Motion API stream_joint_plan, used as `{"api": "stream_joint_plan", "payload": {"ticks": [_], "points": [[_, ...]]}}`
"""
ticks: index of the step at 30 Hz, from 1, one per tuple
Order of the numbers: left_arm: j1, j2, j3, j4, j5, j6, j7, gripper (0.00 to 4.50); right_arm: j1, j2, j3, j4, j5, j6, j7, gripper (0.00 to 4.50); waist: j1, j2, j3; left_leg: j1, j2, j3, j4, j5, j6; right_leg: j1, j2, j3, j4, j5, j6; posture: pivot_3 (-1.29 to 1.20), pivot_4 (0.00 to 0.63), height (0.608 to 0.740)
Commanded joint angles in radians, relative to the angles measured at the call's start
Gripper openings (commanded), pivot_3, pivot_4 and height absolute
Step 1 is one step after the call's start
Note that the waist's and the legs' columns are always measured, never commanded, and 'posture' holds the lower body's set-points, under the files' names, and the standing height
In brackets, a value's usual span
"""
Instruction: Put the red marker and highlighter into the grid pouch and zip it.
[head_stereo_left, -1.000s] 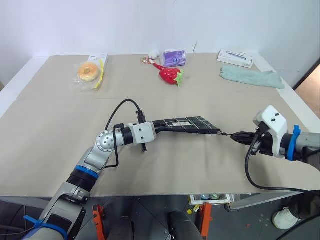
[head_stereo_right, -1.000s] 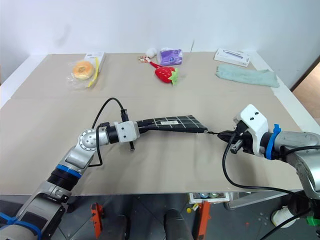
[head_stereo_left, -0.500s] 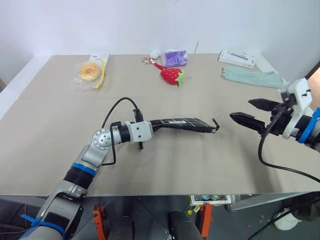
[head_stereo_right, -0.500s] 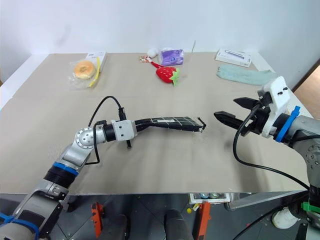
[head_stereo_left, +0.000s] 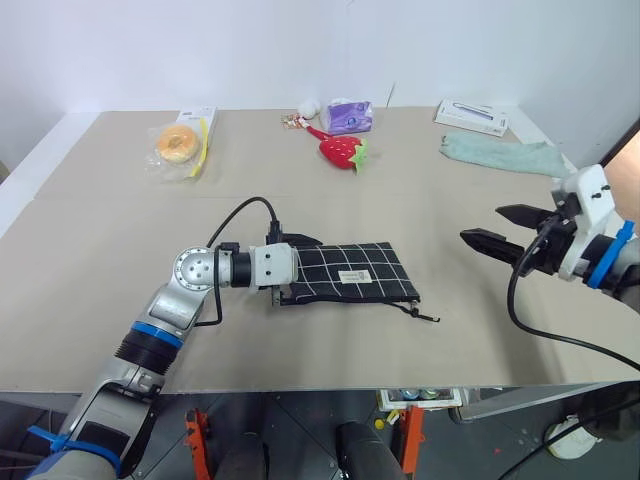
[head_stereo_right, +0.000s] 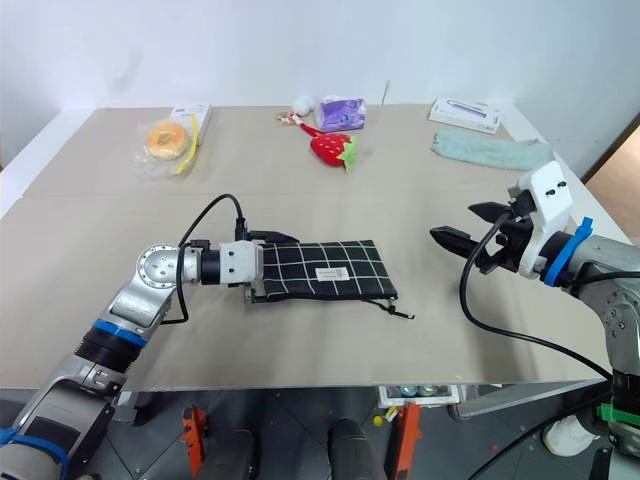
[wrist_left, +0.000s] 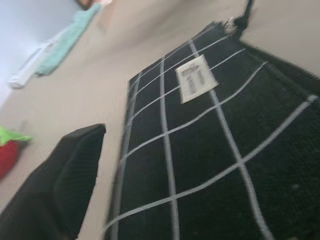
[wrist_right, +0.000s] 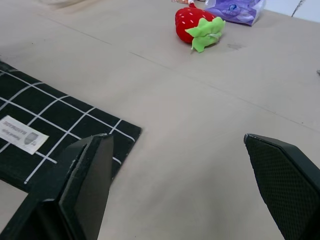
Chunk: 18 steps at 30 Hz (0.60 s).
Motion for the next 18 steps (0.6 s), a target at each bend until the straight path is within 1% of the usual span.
{"api": "stream_joint_plan", "payload": {"ticks": [1, 5, 8, 10, 14, 18], "points": [[-0.013, 0.047, 0.032, -0.079, -0.090, 0.154, -0.085, 4.43, -0.009, 0.003, -0.004, -0.018, 0.000, -0.017, 0.000, 4.50, -0.002, 0.000, 0.000, 0.000, 0.000, 0.000, 0.000, 0.000, 0.000, 0.000, 0.000, 0.000, 0.000, 0.000, 0.000, 0.00, 0.150, 0.740], [-0.028, 0.097, 0.040, -0.117, -0.168, 0.386, -0.162, 4.43, -0.015, 0.011, 0.007, -0.022, 0.001, -0.017, -0.004, 4.50, -0.002, 0.000, 0.000, 0.000, 0.001, 0.000, 0.000, 0.000, 0.000, 0.000, 0.001, 0.000, 0.001, 0.000, 0.000, 0.00, 0.150, 0.740], [-0.030, 0.139, 0.050, -0.145, -0.212, 0.496, -0.218, 4.43, -0.016, 0.013, 0.014, -0.022, -0.002, -0.019, -0.004, 4.50, -0.003, 0.000, 0.000, 0.000, 0.001, 0.000, 0.000, 0.000, 0.000, 0.000, 0.001, 0.000, 0.001, 0.000, -0.001, 0.00, 0.150, 0.740], [-0.038, 0.141, 0.077, -0.149, -0.249, 0.541, -0.223, 4.43, -0.016, 0.014, 0.017, -0.023, -0.002, -0.020, -0.004, 4.50, -0.002, 0.000, 0.000, 0.000, 0.001, 0.000, 0.000, 0.000, 0.000, 0.000, 0.001, 0.000, 0.001, -0.001, -0.001, 0.00, 0.150, 0.740], [-0.055, 0.154, 0.127, -0.191, -0.354, 0.701, -0.243, 4.43, -0.010, 0.017, 0.014, -0.030, 0.001, -0.017, -0.005, 4.50, -0.002, 0.000, 0.000, 0.000, 0.001, 0.000, 0.000, 0.000, 0.000, 0.000, 0.001, -0.001, 0.001, -0.001, -0.001, 0.00, 0.150, 0.740], [-0.091, 0.133, 0.219, -0.166, -0.439, 0.808, -0.180, 4.43, -0.006, 0.019, 0.011, -0.032, 0.003, -0.012, -0.010, 4.50, -0.002, 0.000, 0.000, 0.000, 0.001, 0.000, 0.000, 0.000, 0.000, 0.000, 0.001, -0.001, 0.001, -0.001, -0.001, 0.00, 0.150, 0.740]]}}
